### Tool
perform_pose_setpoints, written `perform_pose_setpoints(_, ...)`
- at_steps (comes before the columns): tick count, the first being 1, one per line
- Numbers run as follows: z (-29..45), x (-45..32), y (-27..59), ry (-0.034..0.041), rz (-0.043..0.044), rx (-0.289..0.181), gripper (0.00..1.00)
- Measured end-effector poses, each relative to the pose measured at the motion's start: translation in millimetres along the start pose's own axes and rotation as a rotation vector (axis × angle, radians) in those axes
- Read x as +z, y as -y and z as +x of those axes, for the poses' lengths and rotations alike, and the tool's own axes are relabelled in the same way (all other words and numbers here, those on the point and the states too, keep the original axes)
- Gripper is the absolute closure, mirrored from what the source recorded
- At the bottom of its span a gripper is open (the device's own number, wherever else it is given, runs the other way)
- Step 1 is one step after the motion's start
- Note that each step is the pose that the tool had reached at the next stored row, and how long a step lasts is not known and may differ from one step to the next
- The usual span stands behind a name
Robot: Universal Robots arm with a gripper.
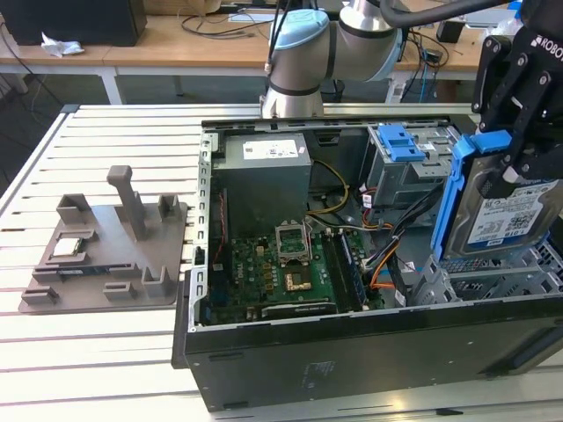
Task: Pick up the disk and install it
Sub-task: 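Insert the disk into the insertion slot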
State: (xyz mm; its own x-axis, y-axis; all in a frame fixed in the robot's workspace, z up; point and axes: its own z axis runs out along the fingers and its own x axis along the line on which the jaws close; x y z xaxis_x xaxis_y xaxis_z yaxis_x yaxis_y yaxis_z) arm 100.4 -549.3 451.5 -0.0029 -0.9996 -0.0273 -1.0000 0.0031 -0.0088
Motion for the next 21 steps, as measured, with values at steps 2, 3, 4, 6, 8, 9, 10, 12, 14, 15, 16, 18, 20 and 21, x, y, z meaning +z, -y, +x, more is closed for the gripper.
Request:
perform_pose_setpoints(2,0.0,1.7,0.0,-0.0008,-0.0001,0.000,0.64)
perform_pose_setpoints(3,0.0,2.6,0.1,-0.0012,-0.0002,0.000,0.64)
perform_pose_setpoints(4,-0.1,3.3,0.6,-0.0014,-0.0003,0.000,0.64)
perform_pose_setpoints(6,-0.7,4.6,4.1,-0.0022,-0.0014,0.000,0.64)
perform_pose_setpoints(8,-1.1,5.9,6.0,-0.0035,-0.0021,0.000,0.64)
perform_pose_setpoints(9,-1.2,5.9,6.0,-0.0048,-0.0022,0.000,0.64)
perform_pose_setpoints(10,-1.4,5.4,6.0,-0.0058,-0.0020,0.000,0.64)
perform_pose_setpoints(12,-2.8,-5.7,6.0,-0.0119,0.0008,0.000,0.64)
perform_pose_setpoints(14,-2.8,-6.0,0.9,-0.0117,0.0025,0.000,0.64)
perform_pose_setpoints(15,-2.7,-5.6,-6.7,-0.0119,0.0027,0.000,0.64)
perform_pose_setpoints(16,-2.6,-4.1,-8.6,-0.0117,0.0027,0.000,0.64)
perform_pose_setpoints(18,-2.7,-1.0,-9.2,-0.0118,0.0026,0.000,0.64)
perform_pose_setpoints(20,-2.9,0.7,-9.4,-0.0119,0.0027,0.000,0.64)
perform_pose_setpoints(21,-3.1,1.7,-9.5,-0.0120,0.0026,0.000,0.64)
